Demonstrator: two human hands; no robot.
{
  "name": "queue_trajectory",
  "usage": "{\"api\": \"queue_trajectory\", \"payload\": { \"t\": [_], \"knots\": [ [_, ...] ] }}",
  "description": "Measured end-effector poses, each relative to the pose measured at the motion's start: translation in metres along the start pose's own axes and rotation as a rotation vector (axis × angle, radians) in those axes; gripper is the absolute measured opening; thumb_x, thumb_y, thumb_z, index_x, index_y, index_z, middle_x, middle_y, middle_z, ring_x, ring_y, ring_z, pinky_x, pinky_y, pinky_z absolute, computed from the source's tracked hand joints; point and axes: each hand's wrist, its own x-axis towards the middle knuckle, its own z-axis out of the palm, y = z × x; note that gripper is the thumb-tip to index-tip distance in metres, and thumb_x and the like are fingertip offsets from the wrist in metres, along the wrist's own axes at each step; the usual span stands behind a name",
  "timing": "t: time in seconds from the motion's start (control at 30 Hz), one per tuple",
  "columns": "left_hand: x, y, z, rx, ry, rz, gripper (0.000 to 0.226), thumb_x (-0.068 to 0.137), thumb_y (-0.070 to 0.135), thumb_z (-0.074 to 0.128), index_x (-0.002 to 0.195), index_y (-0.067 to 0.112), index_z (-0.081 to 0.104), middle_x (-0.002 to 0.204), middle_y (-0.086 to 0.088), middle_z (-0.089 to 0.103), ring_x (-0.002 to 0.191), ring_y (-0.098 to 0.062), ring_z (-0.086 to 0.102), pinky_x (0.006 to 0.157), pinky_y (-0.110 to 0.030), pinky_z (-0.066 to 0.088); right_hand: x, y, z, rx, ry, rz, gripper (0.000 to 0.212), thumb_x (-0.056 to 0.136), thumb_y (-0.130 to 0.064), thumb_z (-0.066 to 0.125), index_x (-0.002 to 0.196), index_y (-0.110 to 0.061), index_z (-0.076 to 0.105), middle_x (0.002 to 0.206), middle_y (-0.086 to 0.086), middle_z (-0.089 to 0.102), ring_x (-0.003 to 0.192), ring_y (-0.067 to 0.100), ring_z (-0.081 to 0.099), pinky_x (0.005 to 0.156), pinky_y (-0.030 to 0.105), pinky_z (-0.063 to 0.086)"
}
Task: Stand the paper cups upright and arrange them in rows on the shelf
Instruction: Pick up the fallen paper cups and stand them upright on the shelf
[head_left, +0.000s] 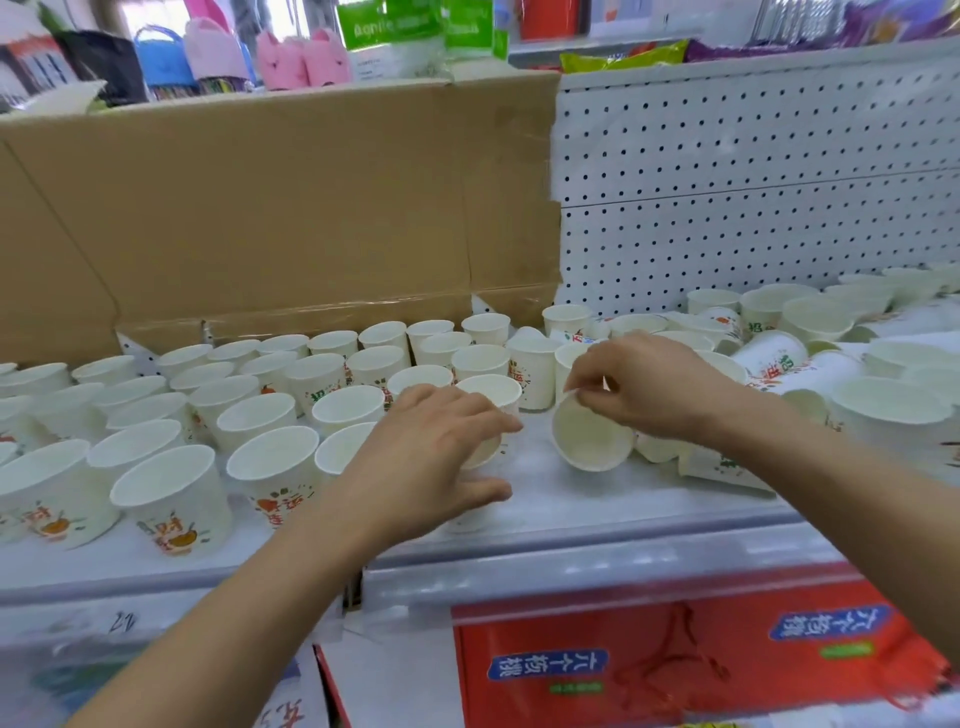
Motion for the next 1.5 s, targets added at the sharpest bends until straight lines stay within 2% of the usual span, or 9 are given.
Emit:
{"api": "queue_trajectory", "payload": {
  "t": [0.1,0.3,0.43,0.63,0.87,1.03,1.13,1.27,1.5],
  "knots": [
    [-0.008,-0.01,-0.003,0.054,-0.028,-0.039,0.052,0.084,0.054,0.061,0.133,0.042,0.05,0.128,0.02,0.054,0.123,-0.007,0.041,0.101,-0.026,0.019,0.013,-0.01,-0.005,0.115,-0.061,0.012,0.019,0.085,-0.017,0.06,0.068,-0.026,0.062,0.061,-0.014,0.055,0.06,0.005,0.05,0.063,0.032,0.047],
    [-0.016,-0.009,-0.004,0.053,-0.002,-0.096,0.066,0.082,0.063,0.056,0.141,0.038,0.037,0.137,0.016,0.048,0.127,-0.008,0.04,0.109,-0.027,0.015,0.027,-0.023,0.005,0.172,-0.315,0.083,0.021,0.081,-0.011,0.057,0.07,-0.013,0.074,0.062,0.001,0.071,0.054,0.008,0.062,0.055,0.022,0.046],
    [-0.01,0.008,-0.004,-0.06,0.115,-0.056,0.066,0.078,0.074,0.044,0.135,0.039,0.043,0.132,0.019,0.047,0.121,-0.004,0.037,0.099,-0.021,0.018,0.02,-0.021,-0.006,0.236,-0.263,0.128,0.03,0.088,-0.034,0.062,0.071,-0.011,0.072,0.06,0.002,0.07,0.05,0.01,0.056,0.056,0.027,0.048],
    [0.018,0.043,0.004,-0.061,0.149,-0.017,0.045,0.085,0.065,0.05,0.122,0.039,0.056,0.122,0.02,0.056,0.118,-0.005,0.043,0.099,-0.027,0.019,-0.04,0.036,-0.055,0.281,0.051,0.286,0.019,0.082,-0.041,0.069,0.092,-0.026,0.072,0.079,-0.008,0.068,0.071,0.007,0.061,0.06,0.023,0.042],
    [0.026,0.043,0.006,-0.069,0.104,-0.07,0.022,0.094,0.04,0.054,0.115,0.04,0.06,0.095,0.016,0.063,0.1,-0.006,0.05,0.099,-0.026,0.019,-0.08,0.055,-0.024,-0.159,-0.29,0.263,0.079,0.07,-0.061,0.07,0.137,-0.035,0.039,0.123,-0.002,0.058,0.113,0.019,0.047,0.093,0.035,0.041],
    [0.019,0.023,-0.007,-0.077,-0.025,-0.064,0.016,0.093,0.034,0.057,0.106,0.041,0.062,0.089,0.023,0.054,0.091,0.0,0.041,0.102,-0.025,0.016,-0.084,0.055,-0.01,-0.261,-0.205,0.213,0.076,0.072,-0.06,0.062,0.138,-0.035,0.032,0.118,0.002,0.057,0.111,0.024,0.049,0.09,0.042,0.046],
    [0.019,0.021,-0.015,-0.141,-0.067,-0.072,0.019,0.088,0.036,0.056,0.105,0.041,0.061,0.096,0.026,0.059,0.098,0.004,0.05,0.109,-0.03,0.022,-0.09,0.058,-0.014,-0.073,-0.133,0.26,0.071,0.073,-0.047,0.067,0.134,-0.032,0.035,0.104,-0.003,0.05,0.102,0.02,0.047,0.085,0.037,0.044],
    [0.046,0.048,-0.022,-0.322,0.073,-0.097,0.022,0.091,0.033,0.057,0.111,0.028,0.067,0.101,0.018,0.065,0.094,-0.001,0.058,0.088,-0.029,0.046,-0.093,0.063,-0.017,0.258,0.019,0.301,0.065,0.071,-0.039,0.074,0.124,-0.029,0.038,0.098,0.001,0.055,0.079,0.009,0.051,0.066,0.029,0.042],
    [0.124,0.083,0.023,-0.12,-0.112,-0.261,0.029,0.092,0.029,0.052,0.112,0.009,0.061,0.113,-0.008,0.062,0.102,-0.028,0.058,0.079,-0.037,0.048,-0.101,0.063,-0.01,0.303,0.102,0.382,0.084,0.072,-0.043,0.076,0.14,-0.026,0.031,0.133,0.004,0.05,0.107,0.02,0.05,0.08,0.031,0.037]
  ]
}}
